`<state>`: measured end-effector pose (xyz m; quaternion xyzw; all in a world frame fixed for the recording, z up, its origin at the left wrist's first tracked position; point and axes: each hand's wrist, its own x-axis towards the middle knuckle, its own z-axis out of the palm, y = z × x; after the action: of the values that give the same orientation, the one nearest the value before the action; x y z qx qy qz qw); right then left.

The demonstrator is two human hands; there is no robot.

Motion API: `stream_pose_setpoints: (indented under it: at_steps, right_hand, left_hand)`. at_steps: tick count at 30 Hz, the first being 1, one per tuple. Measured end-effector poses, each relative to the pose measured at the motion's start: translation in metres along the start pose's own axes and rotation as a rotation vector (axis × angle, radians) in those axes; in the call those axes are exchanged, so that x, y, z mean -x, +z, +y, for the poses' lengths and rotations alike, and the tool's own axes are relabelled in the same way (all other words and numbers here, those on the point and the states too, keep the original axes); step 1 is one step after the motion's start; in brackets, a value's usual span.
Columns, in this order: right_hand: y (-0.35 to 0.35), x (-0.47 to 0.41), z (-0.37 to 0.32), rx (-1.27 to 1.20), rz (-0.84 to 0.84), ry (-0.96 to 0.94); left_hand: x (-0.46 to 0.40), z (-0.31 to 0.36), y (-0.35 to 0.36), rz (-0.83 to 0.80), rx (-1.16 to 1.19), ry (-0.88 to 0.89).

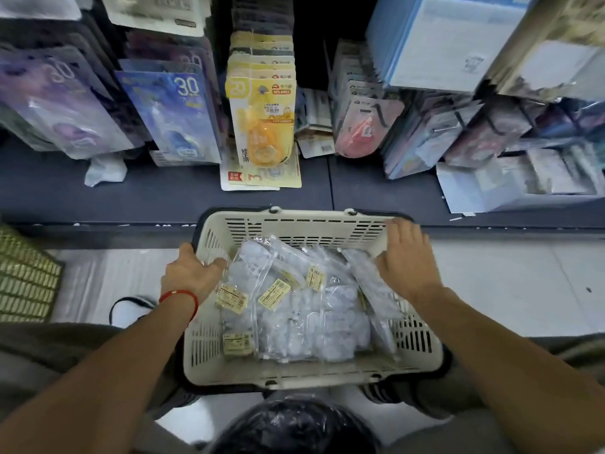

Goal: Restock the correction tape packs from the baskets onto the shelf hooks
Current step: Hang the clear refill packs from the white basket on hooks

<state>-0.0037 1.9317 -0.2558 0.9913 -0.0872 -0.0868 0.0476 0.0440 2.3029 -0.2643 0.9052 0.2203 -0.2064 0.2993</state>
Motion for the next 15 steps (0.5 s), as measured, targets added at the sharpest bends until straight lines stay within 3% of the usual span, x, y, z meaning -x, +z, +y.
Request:
stream_pose_setpoints:
  at_steps: [1, 3, 4, 6, 9, 12, 15]
  right_hand:
    - [0.005, 0.006, -0.013, -0.065, -0.11, -0.06]
    - [0.019, 0.016, -0.036, -0.171, -0.487, -0.007]
    - [0.026, 0.019, -0.042, -0.18, -0.577, 0.027]
    - [0.029, 0.017, -0.037, -0.241, -0.553, 0.057]
    - [0.019, 0.009, -0.002, -0.28, -0.524, 0.087]
    - [0.014, 0.007, 0.023, -0.343, -0.532, 0.138]
    - [0.022, 0.021, 0.005, -0.32, -0.566, 0.085]
  left_hand:
    - [0.001, 0.002, -0.001, 0.006, -0.006, -0.01]
    - [0.004, 0.007, 0.0, 0.0, -0.035, -0.044]
    - [0.007, 0.01, 0.0, 0.02, -0.08, -0.05]
    - [0.018, 0.023, 0.002, 0.14, -0.206, 0.037]
    - [0.036, 0.048, 0.007, 0.278, -0.276, 0.358]
    - [0.05, 0.066, 0.017, 0.208, -0.248, 0.549]
    - [0.063, 0.073, 0.032, 0.067, -0.243, 0.65]
